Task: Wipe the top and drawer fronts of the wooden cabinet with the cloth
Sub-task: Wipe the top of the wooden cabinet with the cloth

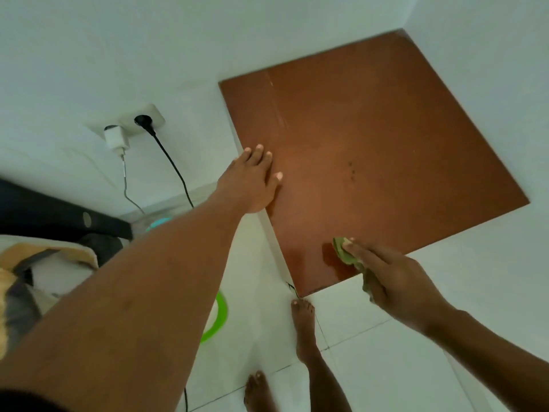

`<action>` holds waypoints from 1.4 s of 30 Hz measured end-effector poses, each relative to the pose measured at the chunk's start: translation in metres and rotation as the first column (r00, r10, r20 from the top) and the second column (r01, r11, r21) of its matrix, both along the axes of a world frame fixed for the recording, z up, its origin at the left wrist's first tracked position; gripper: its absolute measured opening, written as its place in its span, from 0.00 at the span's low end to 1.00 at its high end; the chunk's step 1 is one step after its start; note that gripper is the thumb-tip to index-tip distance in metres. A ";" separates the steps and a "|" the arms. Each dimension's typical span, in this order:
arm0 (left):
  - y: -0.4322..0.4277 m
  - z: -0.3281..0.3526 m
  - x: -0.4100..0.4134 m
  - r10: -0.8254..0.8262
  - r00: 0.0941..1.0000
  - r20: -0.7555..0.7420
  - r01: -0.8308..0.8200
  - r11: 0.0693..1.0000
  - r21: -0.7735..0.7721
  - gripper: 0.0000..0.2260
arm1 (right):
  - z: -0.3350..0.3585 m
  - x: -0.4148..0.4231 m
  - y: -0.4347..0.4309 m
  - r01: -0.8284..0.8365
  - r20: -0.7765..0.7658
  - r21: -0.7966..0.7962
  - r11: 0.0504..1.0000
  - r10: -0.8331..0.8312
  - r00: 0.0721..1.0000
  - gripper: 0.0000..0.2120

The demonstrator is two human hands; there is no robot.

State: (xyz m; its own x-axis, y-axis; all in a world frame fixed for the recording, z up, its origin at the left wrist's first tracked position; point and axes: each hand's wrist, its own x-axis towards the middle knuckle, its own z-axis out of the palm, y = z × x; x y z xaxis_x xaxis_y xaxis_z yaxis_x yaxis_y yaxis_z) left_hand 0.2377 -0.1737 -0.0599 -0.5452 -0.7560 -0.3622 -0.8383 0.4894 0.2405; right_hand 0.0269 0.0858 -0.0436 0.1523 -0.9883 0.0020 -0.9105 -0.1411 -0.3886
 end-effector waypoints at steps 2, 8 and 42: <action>0.009 -0.004 0.016 -0.023 1.000 0.014 0.023 1.000 -0.012 0.29 | 0.015 -0.006 -0.060 0.069 0.059 -0.014 0.997 -0.069 0.996 0.20; -0.009 -0.006 0.037 -0.046 0.995 0.084 0.049 0.998 -0.030 0.28 | 0.016 0.000 -0.295 0.163 0.065 -0.034 0.986 -0.160 0.985 0.25; 0.006 -0.007 0.023 0.051 0.987 0.154 -0.040 0.996 -0.077 0.38 | -0.055 0.043 -0.091 0.030 -0.223 0.111 0.993 -0.005 0.975 0.28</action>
State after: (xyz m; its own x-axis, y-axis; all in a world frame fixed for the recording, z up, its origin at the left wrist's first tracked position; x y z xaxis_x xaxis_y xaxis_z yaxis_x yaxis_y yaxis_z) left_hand 0.2610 -0.1673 -0.0666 -0.4509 -0.8065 -0.3825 -0.8845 0.4613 0.0701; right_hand 0.0703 -0.0051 -0.0990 0.1192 -0.9828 -0.1414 -0.9777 -0.0914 -0.1890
